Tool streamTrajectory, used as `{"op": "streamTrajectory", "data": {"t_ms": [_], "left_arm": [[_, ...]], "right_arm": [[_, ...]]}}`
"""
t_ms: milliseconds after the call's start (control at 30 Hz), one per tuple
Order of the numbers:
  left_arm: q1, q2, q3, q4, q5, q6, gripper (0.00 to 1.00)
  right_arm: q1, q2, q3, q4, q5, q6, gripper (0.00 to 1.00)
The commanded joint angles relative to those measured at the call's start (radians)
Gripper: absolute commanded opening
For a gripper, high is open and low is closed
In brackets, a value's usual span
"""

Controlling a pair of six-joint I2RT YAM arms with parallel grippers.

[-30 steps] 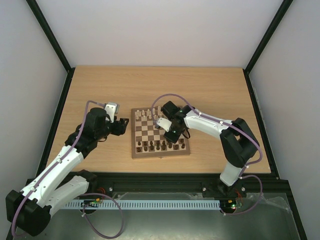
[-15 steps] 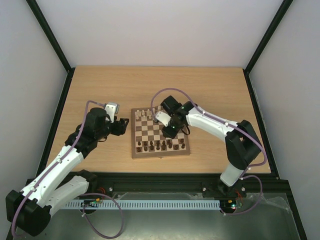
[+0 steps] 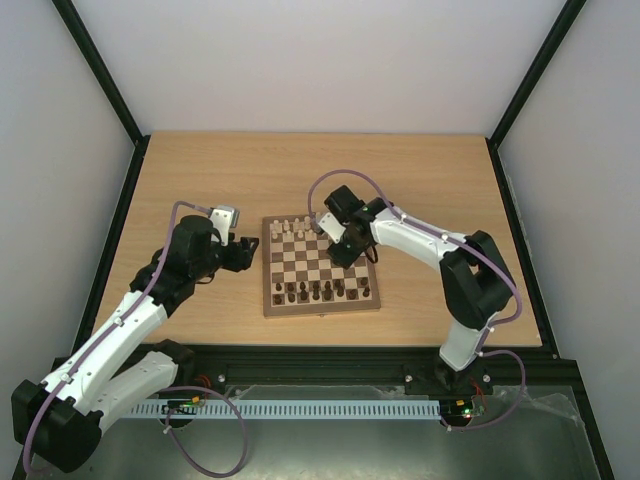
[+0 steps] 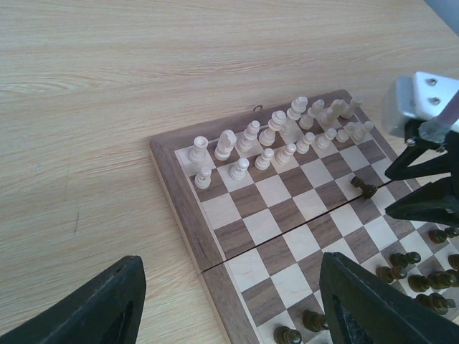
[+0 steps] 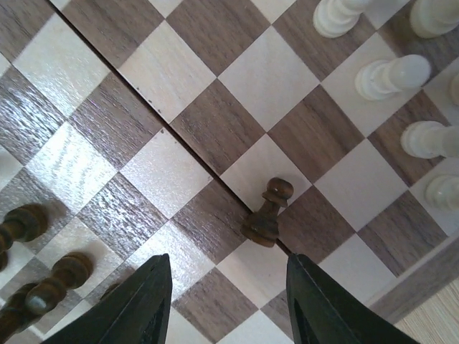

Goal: Set up the chess pieces on the board

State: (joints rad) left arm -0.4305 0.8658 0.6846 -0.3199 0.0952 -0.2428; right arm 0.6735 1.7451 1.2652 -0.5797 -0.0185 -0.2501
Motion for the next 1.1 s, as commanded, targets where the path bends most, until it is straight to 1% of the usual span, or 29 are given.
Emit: {"op": "streamTrajectory", "data": {"t_ms": [0,167,267,433,533,767,900,1067], "left_arm": [[0.009,0.001,-0.012,0.005,0.012,0.010,0.70],[0.009,0.003,-0.014,0.005,0.014,0.011,0.70],[0.009,0.004,-0.014,0.005,0.013,0.011,0.70],[0.009,0.007,-0.014,0.005,0.015,0.012,0.70],[0.009,0.006,-0.013,0.005,0.016,0.011,0.70],[0.009,0.009,-0.014,0.007,0.018,0.013,0.70],[0.009,0.014,-0.014,0.007,0.020,0.014,0.70],[0.009,0.016,-0.014,0.008,0.019,0.015,0.70]], "right_arm": [[-0.004,0.051,0.030,-0.004,0.003,0.025,0.46],[-0.011,0.102,0.063,-0.010,0.011,0.046,0.46],[-0.019,0.135,0.082,-0.019,0.018,0.061,0.45],[-0.040,0.175,0.110,-0.029,0.018,0.086,0.39],[-0.054,0.184,0.115,-0.031,0.016,0.095,0.34],[-0.065,0.195,0.103,-0.044,-0.005,0.100,0.30],[-0.065,0.190,0.094,-0.052,-0.024,0.096,0.30],[-0.065,0.179,0.080,-0.060,-0.023,0.094,0.33]]}}
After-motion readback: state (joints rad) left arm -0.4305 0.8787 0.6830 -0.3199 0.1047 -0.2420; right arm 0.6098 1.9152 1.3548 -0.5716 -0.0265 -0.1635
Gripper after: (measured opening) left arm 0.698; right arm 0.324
